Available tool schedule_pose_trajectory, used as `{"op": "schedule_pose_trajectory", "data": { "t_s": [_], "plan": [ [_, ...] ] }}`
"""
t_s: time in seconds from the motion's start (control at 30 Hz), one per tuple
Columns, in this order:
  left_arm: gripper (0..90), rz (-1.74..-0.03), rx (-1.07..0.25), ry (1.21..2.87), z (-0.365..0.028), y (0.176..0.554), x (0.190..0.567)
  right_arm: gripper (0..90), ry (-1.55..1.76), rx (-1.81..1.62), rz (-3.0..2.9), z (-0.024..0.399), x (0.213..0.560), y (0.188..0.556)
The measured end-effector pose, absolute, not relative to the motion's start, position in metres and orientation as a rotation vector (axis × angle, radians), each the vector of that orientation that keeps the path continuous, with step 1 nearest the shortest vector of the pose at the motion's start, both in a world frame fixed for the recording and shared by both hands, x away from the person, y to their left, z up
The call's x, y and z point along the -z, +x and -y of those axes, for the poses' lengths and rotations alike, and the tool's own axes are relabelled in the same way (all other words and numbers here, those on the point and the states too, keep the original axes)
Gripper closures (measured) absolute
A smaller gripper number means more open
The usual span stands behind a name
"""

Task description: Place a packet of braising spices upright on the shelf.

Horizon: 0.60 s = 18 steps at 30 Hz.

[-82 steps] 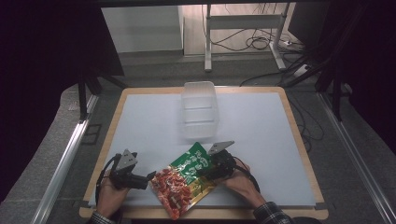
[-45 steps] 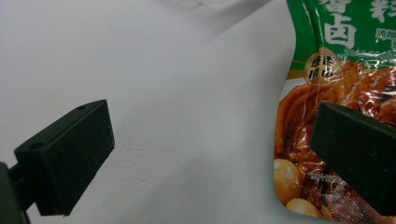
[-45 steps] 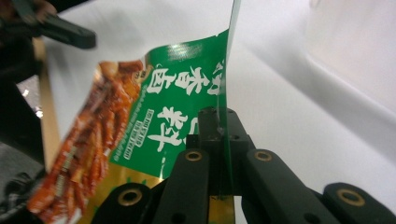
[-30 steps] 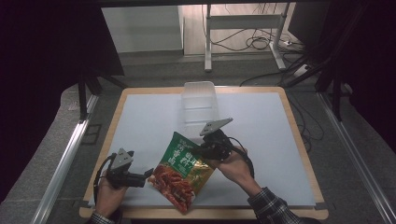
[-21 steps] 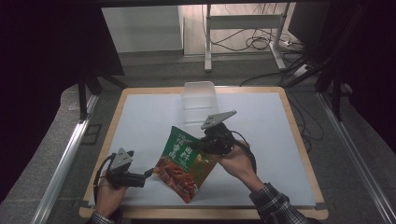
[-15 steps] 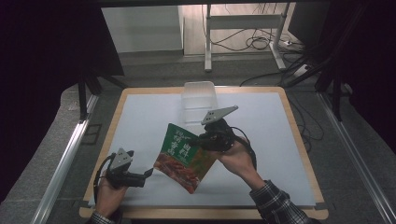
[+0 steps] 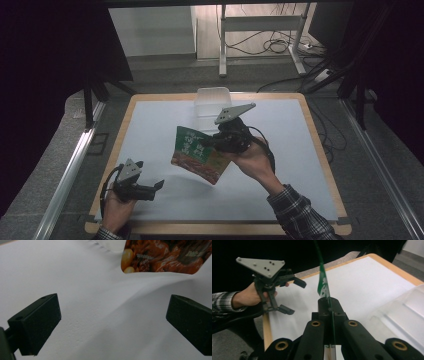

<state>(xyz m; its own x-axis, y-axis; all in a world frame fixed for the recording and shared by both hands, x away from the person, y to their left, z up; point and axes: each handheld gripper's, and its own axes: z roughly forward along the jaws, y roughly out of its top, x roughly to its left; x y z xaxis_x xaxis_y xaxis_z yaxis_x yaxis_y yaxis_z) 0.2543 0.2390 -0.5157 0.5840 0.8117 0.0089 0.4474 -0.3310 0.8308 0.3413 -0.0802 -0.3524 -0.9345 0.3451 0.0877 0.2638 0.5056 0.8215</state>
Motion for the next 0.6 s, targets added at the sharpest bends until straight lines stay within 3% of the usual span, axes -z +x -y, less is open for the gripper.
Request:
{"op": "schedule_pose_trajectory", "data": {
  "t_s": [0.6],
  "plan": [
    [0.0,-1.003,-0.549,1.975,-0.239,0.254,0.516,89.3,0.535,-1.463,-2.630,0.081,0.334,0.363]
  ]
}}
